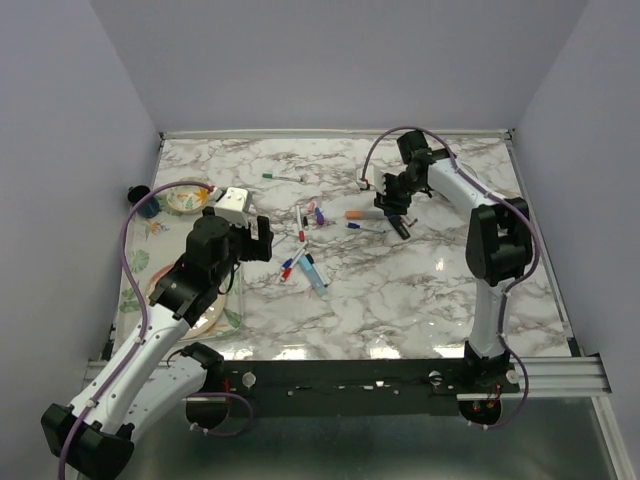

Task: Open the pen caps
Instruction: Grab a pen on the table with the right arm

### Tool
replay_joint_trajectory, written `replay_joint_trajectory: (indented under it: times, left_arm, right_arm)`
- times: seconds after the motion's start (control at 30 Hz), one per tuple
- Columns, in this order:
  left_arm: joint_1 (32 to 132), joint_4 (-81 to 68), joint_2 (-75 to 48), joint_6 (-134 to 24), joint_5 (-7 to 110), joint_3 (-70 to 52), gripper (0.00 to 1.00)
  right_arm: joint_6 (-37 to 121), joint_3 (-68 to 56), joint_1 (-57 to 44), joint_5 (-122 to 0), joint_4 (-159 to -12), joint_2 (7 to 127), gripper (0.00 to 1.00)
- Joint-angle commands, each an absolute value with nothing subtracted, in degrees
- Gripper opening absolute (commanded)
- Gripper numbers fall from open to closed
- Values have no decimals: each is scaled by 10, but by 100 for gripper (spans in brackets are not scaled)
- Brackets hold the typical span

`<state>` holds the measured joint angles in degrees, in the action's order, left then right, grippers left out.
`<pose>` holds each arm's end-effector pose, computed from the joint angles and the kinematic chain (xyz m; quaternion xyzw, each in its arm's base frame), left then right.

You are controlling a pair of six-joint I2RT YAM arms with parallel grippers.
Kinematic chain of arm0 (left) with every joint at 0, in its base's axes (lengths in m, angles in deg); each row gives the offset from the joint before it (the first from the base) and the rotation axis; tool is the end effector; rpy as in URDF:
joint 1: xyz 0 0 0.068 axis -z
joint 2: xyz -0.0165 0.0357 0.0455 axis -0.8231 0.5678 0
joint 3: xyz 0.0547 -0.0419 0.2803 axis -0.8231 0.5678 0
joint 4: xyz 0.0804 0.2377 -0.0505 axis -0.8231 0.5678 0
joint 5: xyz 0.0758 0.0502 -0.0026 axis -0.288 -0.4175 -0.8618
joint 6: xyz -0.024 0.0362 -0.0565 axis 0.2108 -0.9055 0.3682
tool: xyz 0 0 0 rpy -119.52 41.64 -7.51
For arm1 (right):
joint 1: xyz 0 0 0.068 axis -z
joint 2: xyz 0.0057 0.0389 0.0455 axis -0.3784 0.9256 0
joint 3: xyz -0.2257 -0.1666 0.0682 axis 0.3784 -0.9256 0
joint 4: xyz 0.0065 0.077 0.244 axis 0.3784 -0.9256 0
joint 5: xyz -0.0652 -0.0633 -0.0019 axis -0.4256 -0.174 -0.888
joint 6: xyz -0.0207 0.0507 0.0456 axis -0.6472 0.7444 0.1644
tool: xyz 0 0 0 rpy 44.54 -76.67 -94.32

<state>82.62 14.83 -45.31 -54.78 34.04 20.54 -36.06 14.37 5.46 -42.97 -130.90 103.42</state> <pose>0.1663 -0.0749 0.3172 0.0647 0.8178 -0.1253 0.5579 0.4165 0.1524 0.2142 -0.6959 0.6558 0.1090 0.2716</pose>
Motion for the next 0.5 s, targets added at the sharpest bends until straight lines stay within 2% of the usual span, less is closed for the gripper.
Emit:
replay_joint_trajectory:
  times: [0.0, 0.1, 0.47]
  left_arm:
    - [818, 140, -452, -558, 342, 201, 93]
    - [816, 139, -451, -558, 347, 201, 93]
    - [812, 138, -455, -558, 353, 201, 93]
  right_arm:
    - [-401, 199, 52, -394, -1365, 1076, 59]
    - [-406, 221, 49, -394, -1375, 1095, 64]
    - [-397, 246, 34, -415, -1375, 1145, 64]
